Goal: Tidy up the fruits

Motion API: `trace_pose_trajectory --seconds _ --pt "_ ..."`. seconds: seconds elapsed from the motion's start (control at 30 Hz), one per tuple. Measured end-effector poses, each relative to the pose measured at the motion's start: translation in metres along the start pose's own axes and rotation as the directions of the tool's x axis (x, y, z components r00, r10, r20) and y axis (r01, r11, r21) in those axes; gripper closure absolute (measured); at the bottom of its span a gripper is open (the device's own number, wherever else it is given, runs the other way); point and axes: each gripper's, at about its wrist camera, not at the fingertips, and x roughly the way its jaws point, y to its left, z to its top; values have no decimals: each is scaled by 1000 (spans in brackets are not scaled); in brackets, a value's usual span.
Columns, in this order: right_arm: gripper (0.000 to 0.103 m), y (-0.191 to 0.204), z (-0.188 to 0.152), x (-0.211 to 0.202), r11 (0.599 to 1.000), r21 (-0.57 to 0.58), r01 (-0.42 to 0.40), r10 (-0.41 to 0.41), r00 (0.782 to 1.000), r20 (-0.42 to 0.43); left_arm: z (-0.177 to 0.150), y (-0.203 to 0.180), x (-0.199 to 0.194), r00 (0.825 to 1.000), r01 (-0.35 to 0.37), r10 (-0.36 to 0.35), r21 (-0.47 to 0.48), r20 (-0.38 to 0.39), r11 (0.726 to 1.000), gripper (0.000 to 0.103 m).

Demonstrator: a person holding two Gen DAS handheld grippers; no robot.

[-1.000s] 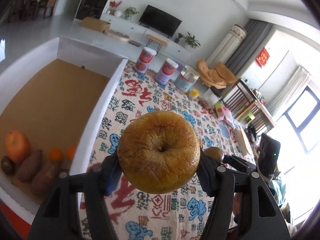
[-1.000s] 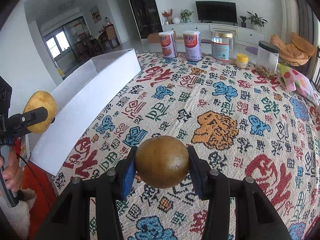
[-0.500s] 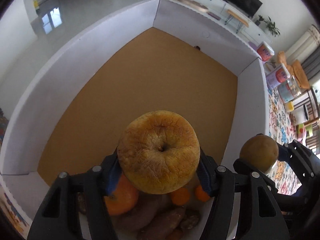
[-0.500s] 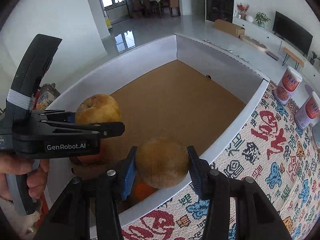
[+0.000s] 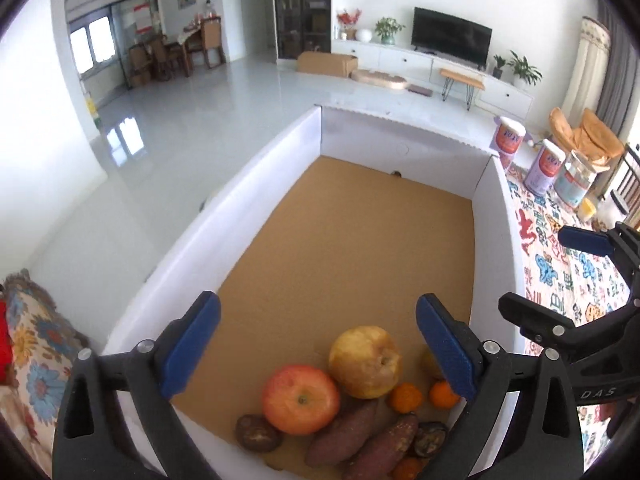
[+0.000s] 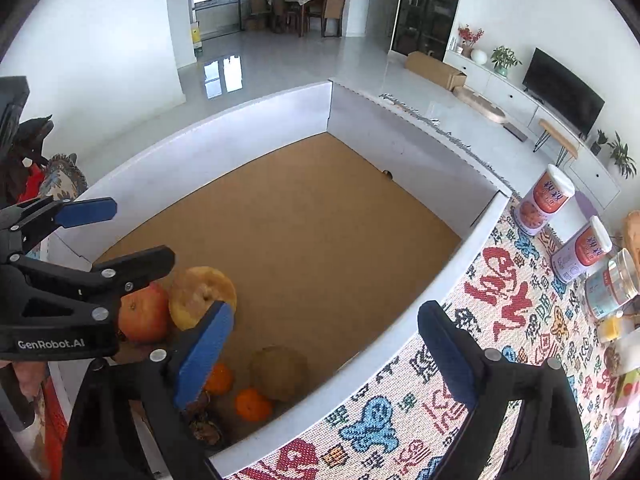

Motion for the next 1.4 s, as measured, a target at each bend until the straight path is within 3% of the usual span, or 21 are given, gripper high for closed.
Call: trace_pose_trajectory --seconds 0.07,0.1,0.2,0.33,0.47,0.7,1.1,1.4 --pt "1 -3 -4 -19 999 32 12 -13 1000 16 -4 1 -23 994 -76 75 4 75 997 1" --pt "1 -5 -6 -25 999 47 26 -26 1000 8 -7 2 -30 993 -93 93 2 75 996 1" --pt "1 -4 -19 -43 994 100 46 -44 999 -15 -15 8 -39 996 -90 90 33 6 995 1" --pt "1 5 -45 -63 980 200 -16 27 998 -49 -35 16 -51 991 -81 83 26 -101 996 1" --pt "1 23 -69 -75 961 266 -69 90 994 -67 -52 24 -63 994 -67 67 3 -86 998 1" --pt "1 56 -80 -76 973 226 -50 70 994 -82 -59 36 -60 989 -86 84 -12 -118 996 1" --pt "1 69 -74 -74 983 185 8 9 996 -87 -62 45 -61 989 -92 87 -36 -122 995 1" --pt "1 72 -71 -77 985 172 24 -12 997 -73 -64 51 -62 993 -37 27 -85 -118 996 1"
